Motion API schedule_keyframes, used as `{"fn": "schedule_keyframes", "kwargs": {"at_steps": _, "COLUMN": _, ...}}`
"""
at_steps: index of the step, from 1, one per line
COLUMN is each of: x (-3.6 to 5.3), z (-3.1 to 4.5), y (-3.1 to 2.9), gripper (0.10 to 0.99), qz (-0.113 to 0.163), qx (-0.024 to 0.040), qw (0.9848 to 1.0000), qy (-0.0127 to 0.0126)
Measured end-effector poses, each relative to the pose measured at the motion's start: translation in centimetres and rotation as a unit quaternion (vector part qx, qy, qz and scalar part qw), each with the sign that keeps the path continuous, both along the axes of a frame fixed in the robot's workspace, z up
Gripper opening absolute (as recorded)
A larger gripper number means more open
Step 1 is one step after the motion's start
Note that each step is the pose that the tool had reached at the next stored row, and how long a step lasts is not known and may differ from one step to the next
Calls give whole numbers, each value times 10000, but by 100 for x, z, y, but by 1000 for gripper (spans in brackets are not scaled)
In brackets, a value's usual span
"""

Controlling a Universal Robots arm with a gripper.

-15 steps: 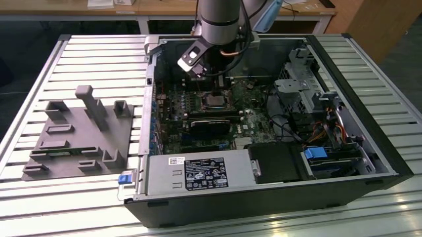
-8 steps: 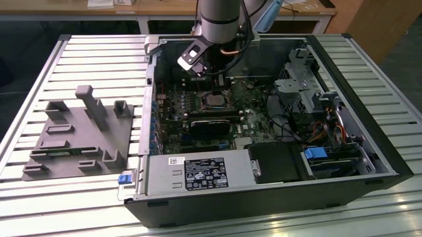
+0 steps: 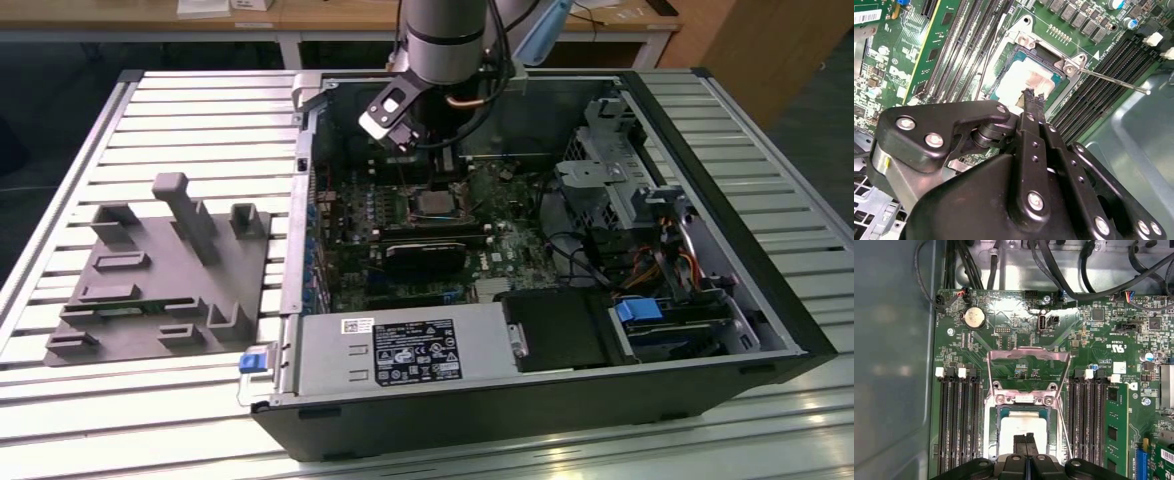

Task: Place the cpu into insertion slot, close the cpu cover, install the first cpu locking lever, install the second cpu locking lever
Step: 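Close the cpu cover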

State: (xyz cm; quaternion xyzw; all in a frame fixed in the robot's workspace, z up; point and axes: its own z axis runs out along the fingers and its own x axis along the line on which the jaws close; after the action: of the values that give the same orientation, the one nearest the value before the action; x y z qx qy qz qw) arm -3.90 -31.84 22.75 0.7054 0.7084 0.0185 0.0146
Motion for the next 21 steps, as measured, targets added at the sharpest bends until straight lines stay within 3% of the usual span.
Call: {"fn": "schedule_keyframes", "kwargs": {"at_steps": 21, "x": 0, "z": 119, "y": 0, "gripper": 106, "qz": 0, "qx": 0, "qw": 10000, "qy": 0}}
